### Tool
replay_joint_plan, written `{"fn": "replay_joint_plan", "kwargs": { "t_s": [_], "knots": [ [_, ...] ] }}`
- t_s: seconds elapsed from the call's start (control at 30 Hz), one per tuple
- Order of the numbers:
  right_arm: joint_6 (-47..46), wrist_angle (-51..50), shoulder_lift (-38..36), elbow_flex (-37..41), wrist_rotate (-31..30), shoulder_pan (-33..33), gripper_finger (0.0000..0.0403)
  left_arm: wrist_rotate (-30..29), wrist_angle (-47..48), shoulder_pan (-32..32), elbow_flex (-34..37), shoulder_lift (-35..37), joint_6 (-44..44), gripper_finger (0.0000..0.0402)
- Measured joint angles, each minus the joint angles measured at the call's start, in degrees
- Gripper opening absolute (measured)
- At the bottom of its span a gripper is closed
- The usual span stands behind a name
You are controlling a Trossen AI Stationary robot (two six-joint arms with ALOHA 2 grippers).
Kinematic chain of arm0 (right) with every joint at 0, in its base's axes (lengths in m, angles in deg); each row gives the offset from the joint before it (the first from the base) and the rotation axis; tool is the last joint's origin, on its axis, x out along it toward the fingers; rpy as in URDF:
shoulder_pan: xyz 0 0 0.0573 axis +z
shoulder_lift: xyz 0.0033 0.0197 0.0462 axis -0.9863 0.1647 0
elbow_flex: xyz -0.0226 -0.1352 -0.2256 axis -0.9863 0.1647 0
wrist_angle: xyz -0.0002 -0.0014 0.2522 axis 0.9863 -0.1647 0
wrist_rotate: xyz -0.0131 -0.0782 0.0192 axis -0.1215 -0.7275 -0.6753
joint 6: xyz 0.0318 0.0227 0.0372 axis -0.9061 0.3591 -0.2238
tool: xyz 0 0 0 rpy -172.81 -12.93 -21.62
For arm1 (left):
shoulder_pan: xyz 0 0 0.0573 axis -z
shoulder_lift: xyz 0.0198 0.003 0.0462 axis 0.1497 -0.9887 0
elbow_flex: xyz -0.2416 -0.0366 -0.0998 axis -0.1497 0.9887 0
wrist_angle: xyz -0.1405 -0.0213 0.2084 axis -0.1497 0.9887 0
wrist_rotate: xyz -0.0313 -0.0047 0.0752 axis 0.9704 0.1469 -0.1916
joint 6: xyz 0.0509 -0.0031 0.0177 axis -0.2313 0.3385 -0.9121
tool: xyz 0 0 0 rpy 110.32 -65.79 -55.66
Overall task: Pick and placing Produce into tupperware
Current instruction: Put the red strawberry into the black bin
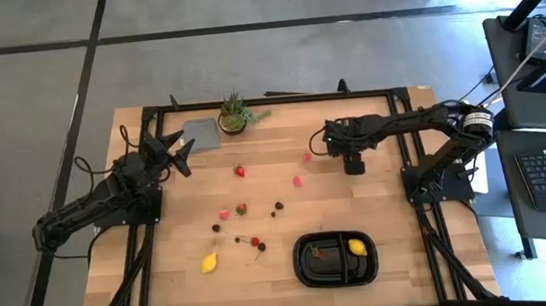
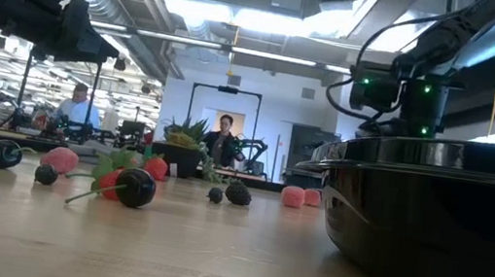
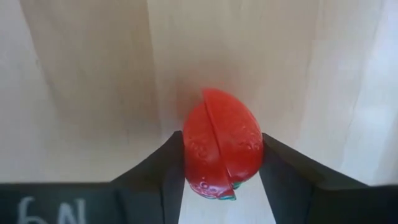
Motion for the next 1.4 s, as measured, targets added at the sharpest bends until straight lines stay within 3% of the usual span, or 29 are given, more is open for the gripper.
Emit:
{"fn": "replay_joint_plan", "kwargs": {
  "t_s": [0.1, 0.2, 0.43, 0.5, 0.63, 0.97, 1.07, 1.4],
  "knots": [
    [-6.08, -3.83, 0.0, -2.51, 1.16, 0.23, 0.0173, -0.02, 0.01, -0.01, 0.0, 0.0, 0.0, 0.022],
    [-13.42, -8.53, -0.08, -6.86, 6.38, 0.55, 0.0172, -0.02, 0.0, -0.01, 0.0, 0.0, 0.0, 0.022],
    [-37.38, -13.14, -0.13, -20.29, 35.11, 4.14, 0.0171, -0.01, 0.0, -0.01, 0.0, 0.0, 0.0, 0.022],
    [-43.01, -13.1, -0.18, -23.72, 37.82, 7.87, 0.0171, -0.02, 0.01, -0.02, -0.02, 0.0, 0.0, 0.022],
    [-48.84, -12.95, -0.2, -28.87, 37.13, 17.64, 0.0171, -0.02, 0.01, 0.0, 0.0, 0.0, 0.0, 0.022],
    [-69.61, -7.48, -0.2, -28.32, 18.73, 40.59, 0.0171, 0.0, 0.0, -0.02, 0.0, 0.0, 0.0, 0.022],
    [-73.52, -4.51, 0.49, -26.48, 14.26, 44.95, 0.0171, 0.0, -0.01, -0.02, 0.0, 0.0, 0.02, 0.022],
    [-78.77, 1.89, 9.8, -23.91, 13.95, 52.78, 0.0172, 0.0, 0.01, -0.02, 0.0, 0.0, 0.0, 0.022]
  ]
}}
